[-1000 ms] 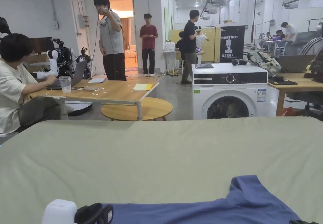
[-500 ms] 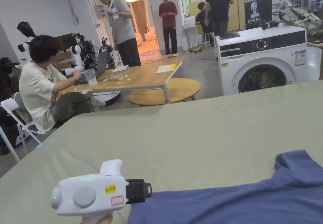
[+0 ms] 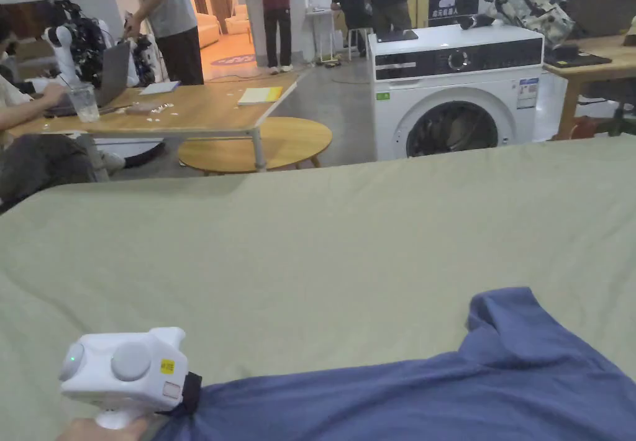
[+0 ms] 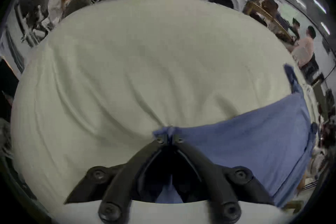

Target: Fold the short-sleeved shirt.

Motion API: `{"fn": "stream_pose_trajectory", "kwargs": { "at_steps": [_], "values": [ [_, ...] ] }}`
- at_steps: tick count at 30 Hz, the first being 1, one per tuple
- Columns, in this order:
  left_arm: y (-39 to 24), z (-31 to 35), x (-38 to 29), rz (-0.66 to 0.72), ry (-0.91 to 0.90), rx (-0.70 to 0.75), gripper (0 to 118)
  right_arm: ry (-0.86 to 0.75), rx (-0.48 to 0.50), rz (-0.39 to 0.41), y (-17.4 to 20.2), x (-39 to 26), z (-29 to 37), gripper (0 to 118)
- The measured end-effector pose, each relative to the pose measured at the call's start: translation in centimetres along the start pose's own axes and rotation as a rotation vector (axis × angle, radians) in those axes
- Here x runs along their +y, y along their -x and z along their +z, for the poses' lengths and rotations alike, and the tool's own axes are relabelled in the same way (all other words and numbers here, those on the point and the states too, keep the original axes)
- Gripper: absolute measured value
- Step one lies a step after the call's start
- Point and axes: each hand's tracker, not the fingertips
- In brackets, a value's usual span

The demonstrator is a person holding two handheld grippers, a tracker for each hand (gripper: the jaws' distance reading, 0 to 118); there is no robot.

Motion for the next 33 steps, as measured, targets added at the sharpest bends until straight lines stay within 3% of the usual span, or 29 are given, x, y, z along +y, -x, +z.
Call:
{"fn": "stream_pose_trajectory", "kwargs": {
  "at_steps": [2,4,7,9,10,12,13,14,15,17,19,21,24,27,33],
  "values": [
    [-0.3,-0.6,0.5,-0.032,0.018,0.010,0,0.106,-0.015,0.001,-1.0,3.8,-4.1,12],
    [0.1,-0.5,0.9,0.001,0.033,-0.002,0,0.278,0.005,-0.014,-2.2,6.9,-9.1,54],
    [0.5,-0.5,1.0,0.031,0.051,-0.023,0,0.455,-0.073,-0.042,-4.1,9.1,-16.5,57],
    [0.5,-0.5,0.8,0.038,0.048,-0.024,0,0.536,-0.160,-0.020,-4.8,9.0,-19.7,55],
    [0.5,-0.5,0.7,0.039,0.045,-0.025,0,0.560,-0.196,-0.029,-5.1,8.7,-20.7,48],
    [0.5,-0.5,0.6,0.035,0.037,-0.022,0,0.519,-0.167,-0.009,-4.2,8.0,-19.6,36],
    [0.4,-0.5,0.5,0.039,0.033,-0.021,0,0.494,-0.177,0.060,-3.4,8.1,-18.9,12],
    [0.4,-0.6,0.4,0.039,0.028,-0.021,0,0.486,-0.172,0.099,-2.7,7.8,-18.5,0],
    [0.4,-0.6,0.3,0.038,0.021,-0.019,0,0.490,-0.181,0.076,-2.2,7.3,-18.4,0],
    [0.2,-0.5,-0.2,0.047,-0.007,-0.006,0,0.463,-0.216,0.134,-2.0,6.7,-18.9,0],
    [0.2,0.4,-0.3,-0.014,-0.037,0.004,0,0.426,-0.207,0.110,-2.4,6.6,-18.1,0],
    [0.2,3.5,-1.3,-0.055,-0.193,0.013,0,0.347,-0.195,0.086,-3.0,7.1,-16.3,0],
    [1.2,9.0,-3.1,-0.035,-0.298,-0.114,0,0.246,-0.104,0.083,-2.7,8.1,-10.5,0],
    [2.0,15.0,-7.2,-0.079,-0.375,-0.125,0,0.148,-0.042,0.041,-2.7,6.9,-3.4,0],
    [3.2,19.5,-17.1,-0.027,-0.422,-0.175,0,0.081,-0.022,-0.007,-3.0,-1.2,6.5,0]
  ]
}}
